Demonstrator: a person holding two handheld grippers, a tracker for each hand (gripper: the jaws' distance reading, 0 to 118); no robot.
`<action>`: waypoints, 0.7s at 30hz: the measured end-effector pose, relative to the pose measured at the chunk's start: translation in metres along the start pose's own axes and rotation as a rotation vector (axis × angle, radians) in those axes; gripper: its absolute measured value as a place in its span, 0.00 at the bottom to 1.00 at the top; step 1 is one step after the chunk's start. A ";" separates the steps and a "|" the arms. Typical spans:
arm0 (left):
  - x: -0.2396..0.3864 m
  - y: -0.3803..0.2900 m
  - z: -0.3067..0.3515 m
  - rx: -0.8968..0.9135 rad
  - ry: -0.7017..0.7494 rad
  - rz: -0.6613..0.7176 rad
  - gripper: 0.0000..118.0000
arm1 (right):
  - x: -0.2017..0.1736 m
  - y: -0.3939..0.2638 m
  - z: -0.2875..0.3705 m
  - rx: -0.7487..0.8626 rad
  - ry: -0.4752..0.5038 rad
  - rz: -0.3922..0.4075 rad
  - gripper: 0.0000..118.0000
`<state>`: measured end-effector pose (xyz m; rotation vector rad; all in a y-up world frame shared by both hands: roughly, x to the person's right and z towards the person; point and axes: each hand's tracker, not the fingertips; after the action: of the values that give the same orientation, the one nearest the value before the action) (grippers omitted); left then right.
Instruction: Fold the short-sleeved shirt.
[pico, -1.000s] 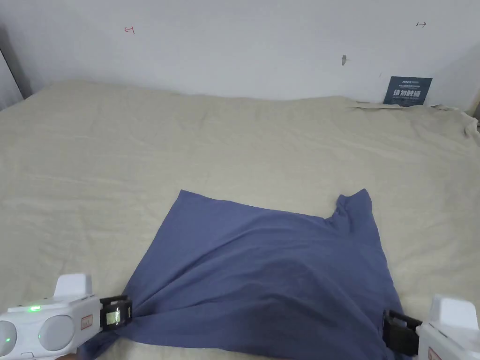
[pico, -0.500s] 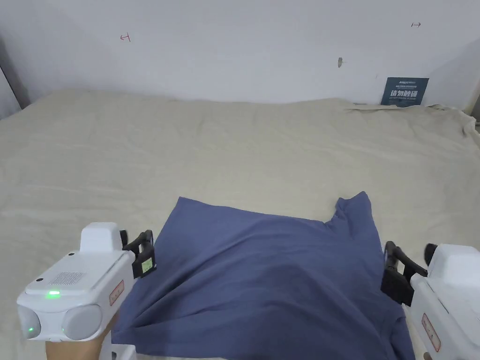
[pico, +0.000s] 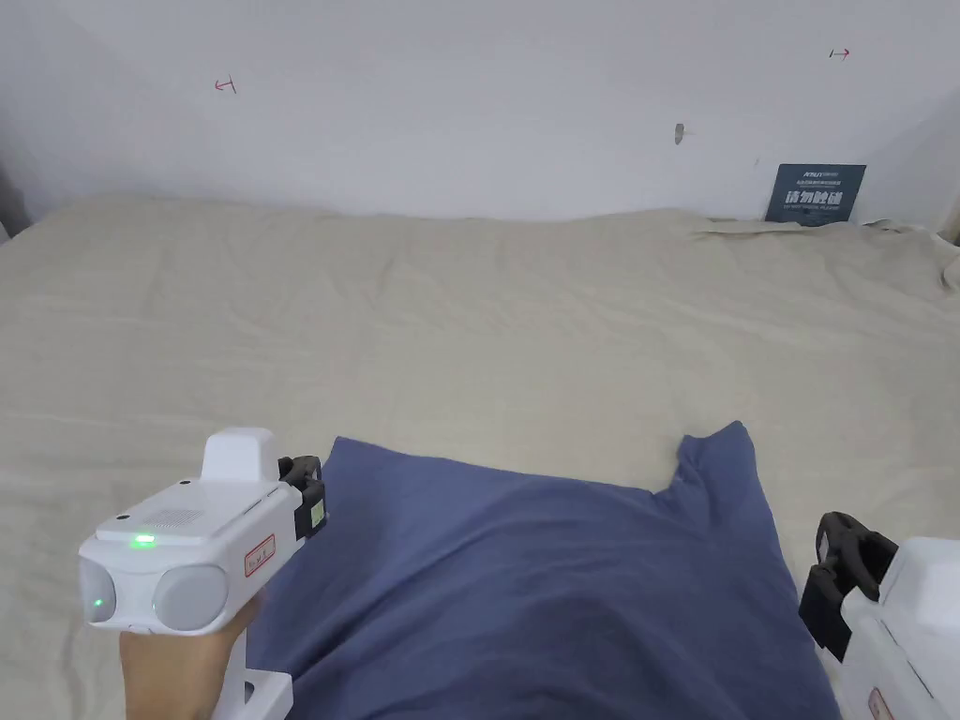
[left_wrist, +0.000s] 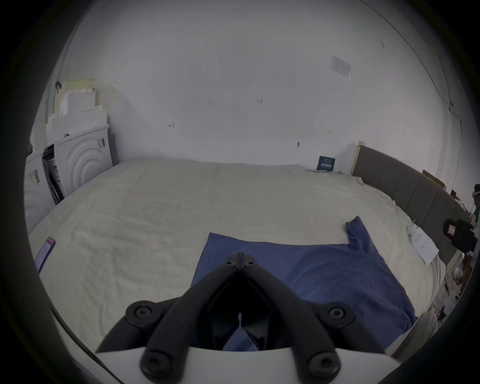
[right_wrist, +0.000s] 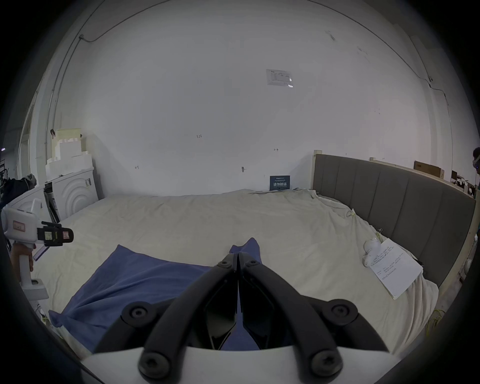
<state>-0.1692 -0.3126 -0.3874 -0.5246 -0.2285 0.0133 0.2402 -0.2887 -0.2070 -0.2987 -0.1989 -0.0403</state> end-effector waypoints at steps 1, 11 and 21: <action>-0.003 0.005 -0.014 -0.019 -0.001 -0.004 0.00 | 0.003 -0.001 -0.009 -0.004 -0.002 -0.002 0.00; -0.036 0.038 -0.186 -0.384 0.003 0.007 0.75 | 0.011 -0.012 -0.074 -0.079 -0.018 -0.009 0.00; -0.035 0.031 -0.266 -0.524 0.054 -0.074 0.74 | 0.013 -0.021 -0.092 -0.134 -0.037 0.015 0.00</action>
<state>-0.1431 -0.4203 -0.6338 -1.0364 -0.1977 -0.1365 0.2688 -0.3359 -0.2844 -0.4352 -0.2307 -0.0331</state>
